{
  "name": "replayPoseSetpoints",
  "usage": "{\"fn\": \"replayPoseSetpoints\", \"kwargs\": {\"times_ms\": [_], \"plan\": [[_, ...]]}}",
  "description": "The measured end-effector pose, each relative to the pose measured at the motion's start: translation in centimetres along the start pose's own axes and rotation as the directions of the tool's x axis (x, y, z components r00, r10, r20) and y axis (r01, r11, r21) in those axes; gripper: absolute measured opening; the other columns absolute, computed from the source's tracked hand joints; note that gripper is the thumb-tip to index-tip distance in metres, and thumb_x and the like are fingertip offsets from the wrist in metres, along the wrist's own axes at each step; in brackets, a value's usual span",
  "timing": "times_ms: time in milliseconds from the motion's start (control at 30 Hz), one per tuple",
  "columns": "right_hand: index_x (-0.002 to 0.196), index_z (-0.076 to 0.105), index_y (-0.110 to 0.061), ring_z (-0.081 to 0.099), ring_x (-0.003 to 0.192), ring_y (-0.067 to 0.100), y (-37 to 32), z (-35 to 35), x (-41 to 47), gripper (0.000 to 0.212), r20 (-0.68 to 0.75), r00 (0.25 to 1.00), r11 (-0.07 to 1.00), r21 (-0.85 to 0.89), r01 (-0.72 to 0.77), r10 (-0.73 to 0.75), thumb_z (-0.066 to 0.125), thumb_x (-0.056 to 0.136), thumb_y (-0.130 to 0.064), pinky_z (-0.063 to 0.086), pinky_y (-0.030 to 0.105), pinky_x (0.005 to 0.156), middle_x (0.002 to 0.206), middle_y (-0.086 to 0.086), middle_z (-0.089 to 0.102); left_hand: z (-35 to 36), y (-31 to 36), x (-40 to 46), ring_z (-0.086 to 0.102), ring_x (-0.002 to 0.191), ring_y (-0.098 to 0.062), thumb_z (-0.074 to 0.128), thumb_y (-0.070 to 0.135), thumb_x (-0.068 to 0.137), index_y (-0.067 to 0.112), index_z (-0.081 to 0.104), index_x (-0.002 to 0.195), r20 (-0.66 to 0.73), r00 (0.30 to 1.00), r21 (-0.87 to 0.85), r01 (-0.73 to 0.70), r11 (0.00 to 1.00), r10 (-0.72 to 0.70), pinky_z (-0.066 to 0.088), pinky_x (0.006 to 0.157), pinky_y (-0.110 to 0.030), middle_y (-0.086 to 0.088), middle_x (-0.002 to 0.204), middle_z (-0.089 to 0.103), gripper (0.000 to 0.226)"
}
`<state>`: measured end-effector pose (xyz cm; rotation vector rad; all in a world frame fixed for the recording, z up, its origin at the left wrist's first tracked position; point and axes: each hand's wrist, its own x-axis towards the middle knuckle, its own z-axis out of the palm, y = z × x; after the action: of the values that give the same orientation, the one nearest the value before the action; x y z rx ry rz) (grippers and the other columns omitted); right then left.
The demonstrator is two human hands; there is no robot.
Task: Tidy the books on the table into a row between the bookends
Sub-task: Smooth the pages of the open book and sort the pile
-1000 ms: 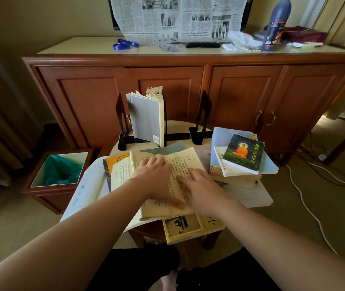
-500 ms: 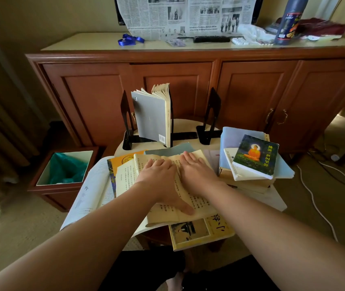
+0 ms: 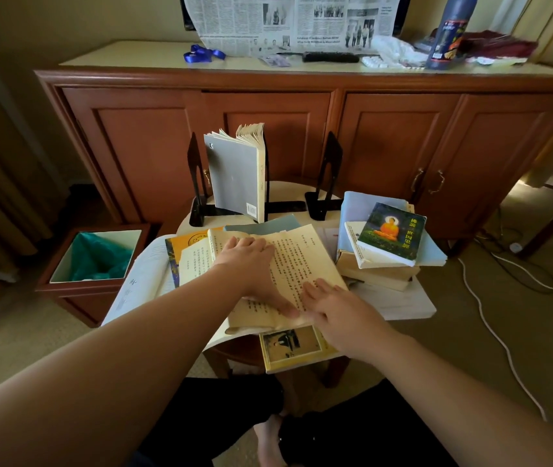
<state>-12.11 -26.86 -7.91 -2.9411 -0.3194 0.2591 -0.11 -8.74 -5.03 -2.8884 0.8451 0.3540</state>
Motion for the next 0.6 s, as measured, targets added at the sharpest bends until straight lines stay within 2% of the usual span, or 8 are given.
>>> {"fn": "replayPoseSetpoints", "kwargs": {"times_ms": [167,333,400,500,600], "plan": [[0.159,0.033,-0.016,0.02,0.153,0.022,-0.1,-0.3,2.0,0.047,0.018,0.998,0.995,-0.072,0.069,-0.068,0.032,0.112,-0.021,0.027,0.039,0.123,0.169,0.0,0.023,0.1,0.1,0.1,0.025,0.151,-0.027,0.045,0.113,0.027,0.02,0.026,0.161,-0.011,1.0,0.013,-0.001,1.0,0.001,0.01,0.127,-0.056,0.0,0.163,0.033,0.164],[0.164,0.019,-0.012,0.014,0.158,0.021,-0.1,-0.5,7.9,0.072,-0.039,0.999,0.997,0.078,-0.007,0.01,0.056,0.102,-0.013,0.02,0.038,0.127,0.173,0.003,0.013,0.3,0.0,0.3,0.024,0.152,-0.028,0.048,0.112,0.029,0.02,0.031,0.159,-0.017,1.0,0.033,-0.007,0.999,0.008,0.009,0.127,-0.057,0.0,0.163,0.035,0.16],[0.165,0.014,-0.014,0.008,0.159,0.019,0.0,-0.5,10.3,0.071,-0.037,0.998,0.996,0.08,-0.045,0.049,0.047,0.102,-0.007,0.016,0.038,0.128,0.173,0.004,0.008,0.3,-0.1,0.4,0.024,0.153,-0.027,0.049,0.111,0.028,0.022,0.03,0.16,-0.017,1.0,0.02,-0.008,1.0,0.009,0.009,0.127,-0.057,0.001,0.163,0.036,0.16],[0.166,0.011,-0.015,0.003,0.16,0.019,0.3,-0.6,13.2,0.063,-0.032,0.996,0.993,0.077,-0.084,0.087,0.031,0.107,-0.011,0.007,0.035,0.127,0.174,0.005,0.003,0.6,-0.2,0.6,0.023,0.153,-0.027,0.049,0.111,0.027,0.022,0.027,0.161,-0.021,1.0,0.005,-0.01,1.0,0.011,0.008,0.127,-0.057,0.001,0.163,0.035,0.163],[0.165,0.003,-0.011,-0.003,0.16,0.021,0.2,-0.8,14.5,0.064,-0.01,0.994,0.993,0.034,-0.111,0.111,0.027,0.106,-0.009,0.001,0.035,0.126,0.174,0.008,-0.004,0.9,-0.3,0.8,0.023,0.153,-0.026,0.048,0.112,0.026,0.023,0.028,0.161,-0.04,0.999,0.006,-0.013,1.0,0.013,0.009,0.127,-0.057,0.002,0.162,0.035,0.162]]}}
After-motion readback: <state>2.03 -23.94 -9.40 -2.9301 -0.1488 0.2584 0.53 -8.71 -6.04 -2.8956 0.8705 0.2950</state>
